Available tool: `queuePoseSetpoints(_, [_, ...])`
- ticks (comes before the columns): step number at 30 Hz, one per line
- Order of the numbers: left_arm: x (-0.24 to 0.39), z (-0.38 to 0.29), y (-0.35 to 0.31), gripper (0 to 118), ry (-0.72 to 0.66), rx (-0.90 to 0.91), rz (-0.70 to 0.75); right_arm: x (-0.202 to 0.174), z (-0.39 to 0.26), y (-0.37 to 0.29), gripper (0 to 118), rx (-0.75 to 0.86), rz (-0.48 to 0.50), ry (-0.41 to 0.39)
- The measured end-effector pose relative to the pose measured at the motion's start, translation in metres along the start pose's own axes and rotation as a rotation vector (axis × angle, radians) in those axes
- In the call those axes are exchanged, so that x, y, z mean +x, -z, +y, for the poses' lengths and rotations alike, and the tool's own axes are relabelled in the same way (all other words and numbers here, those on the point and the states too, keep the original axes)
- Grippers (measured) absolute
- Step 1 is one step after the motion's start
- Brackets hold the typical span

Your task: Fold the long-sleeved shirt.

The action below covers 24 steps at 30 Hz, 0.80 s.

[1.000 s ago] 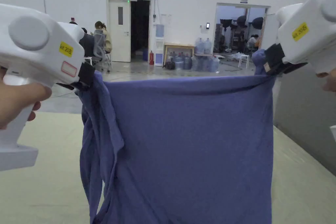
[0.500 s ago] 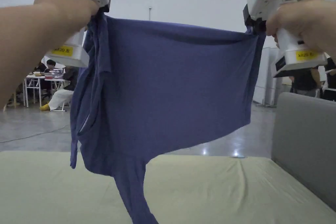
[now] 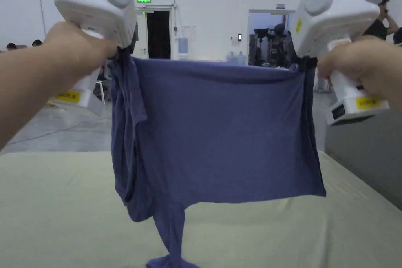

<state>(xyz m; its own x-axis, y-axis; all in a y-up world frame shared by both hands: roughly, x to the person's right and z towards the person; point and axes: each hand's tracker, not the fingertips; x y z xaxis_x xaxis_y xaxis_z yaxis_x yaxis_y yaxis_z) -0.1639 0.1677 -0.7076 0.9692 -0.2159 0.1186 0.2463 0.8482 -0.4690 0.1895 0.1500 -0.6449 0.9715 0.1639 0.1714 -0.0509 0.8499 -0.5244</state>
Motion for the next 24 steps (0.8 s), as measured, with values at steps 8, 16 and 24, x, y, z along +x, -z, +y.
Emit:
queuePoseSetpoints(8, [0.041, -0.209, 0.011, 0, 0.063, -0.234, -0.172, -0.022, -0.230, 0.043, 0, -0.217, 0.103, -0.075])
queuePoseSetpoints(16, [0.029, -0.374, -0.051, 0, 0.117, -0.298, -0.243, -0.017, -0.381, -0.041, 0, -0.333, 0.213, -0.191])
queuePoseSetpoints(24, [0.042, -0.504, -0.115, 0, 0.207, -0.496, -0.310, -0.040, -0.484, -0.092, 0, -0.480, 0.260, -0.321])
